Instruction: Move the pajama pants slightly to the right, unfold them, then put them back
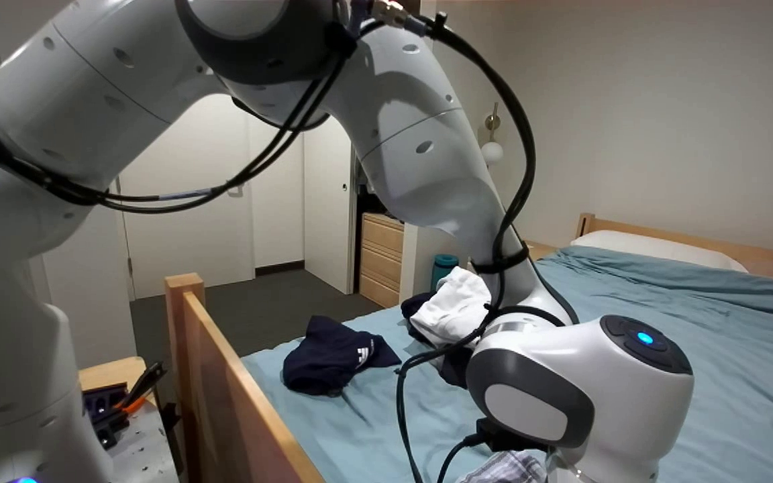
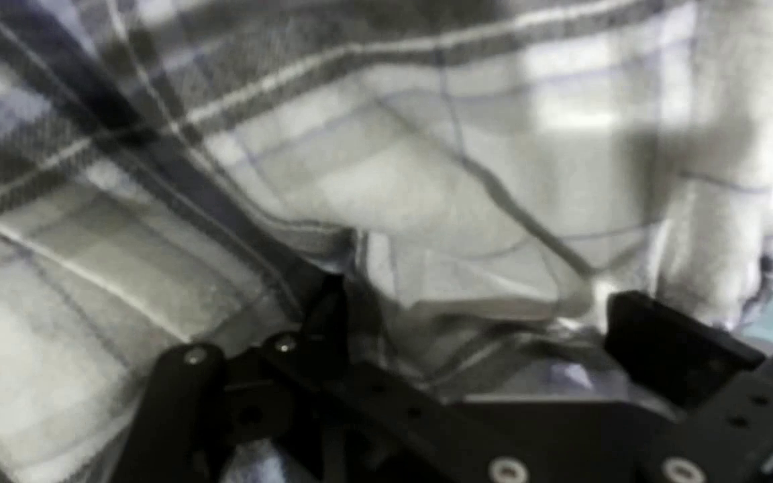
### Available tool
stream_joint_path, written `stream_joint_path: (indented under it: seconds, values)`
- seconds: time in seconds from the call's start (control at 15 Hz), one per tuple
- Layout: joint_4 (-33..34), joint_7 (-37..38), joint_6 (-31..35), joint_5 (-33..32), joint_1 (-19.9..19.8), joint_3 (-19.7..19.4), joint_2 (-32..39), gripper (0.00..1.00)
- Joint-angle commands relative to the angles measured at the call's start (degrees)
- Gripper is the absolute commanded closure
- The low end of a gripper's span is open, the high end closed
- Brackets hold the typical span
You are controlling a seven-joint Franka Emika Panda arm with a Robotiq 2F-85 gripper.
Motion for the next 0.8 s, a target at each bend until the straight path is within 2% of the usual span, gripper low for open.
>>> stream_joint_path:
  seconds: [0.0, 0.13, 0.2, 0.4, 0.47, 0.6, 0.73]
  values:
    - [-1.8, -0.8, 0.7, 1.1, -0.7, -0.3, -2.9, 0.00]
    - [-1.8, -1.4, -0.5, 1.1, -1.1, 0.1, -3.5, 0.00]
    - [-3.5, -0.6, -1.8, -0.2, -0.3, -1.3, -5.3, 0.00]
    - [-3.2, 0.0, -2.9, -0.6, -0.1, -2.1, -6.0, 0.01]
    - [-3.1, 0.2, -3.4, -0.9, 0.1, -2.4, -6.5, 0.26]
    - [-2.9, -0.3, -3.3, -0.4, -0.2, -2.3, -6.6, 0.29]
    - [-2.9, -0.6, -3.6, -0.3, -0.4, -2.2, -7.1, 0.42]
